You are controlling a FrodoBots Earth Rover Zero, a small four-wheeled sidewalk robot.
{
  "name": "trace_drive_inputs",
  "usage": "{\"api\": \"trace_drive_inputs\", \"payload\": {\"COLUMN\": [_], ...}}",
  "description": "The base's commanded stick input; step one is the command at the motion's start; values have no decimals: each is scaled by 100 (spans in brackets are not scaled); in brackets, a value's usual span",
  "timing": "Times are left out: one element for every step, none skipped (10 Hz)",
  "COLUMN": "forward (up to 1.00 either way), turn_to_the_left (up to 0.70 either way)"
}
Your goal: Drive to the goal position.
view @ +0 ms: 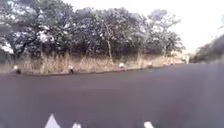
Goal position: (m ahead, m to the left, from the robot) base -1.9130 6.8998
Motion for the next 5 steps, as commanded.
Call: {"api": "trace_drive_inputs", "payload": {"forward": [0,0,0,0,0], "turn_to_the_left": [85,85,85,85,85]}}
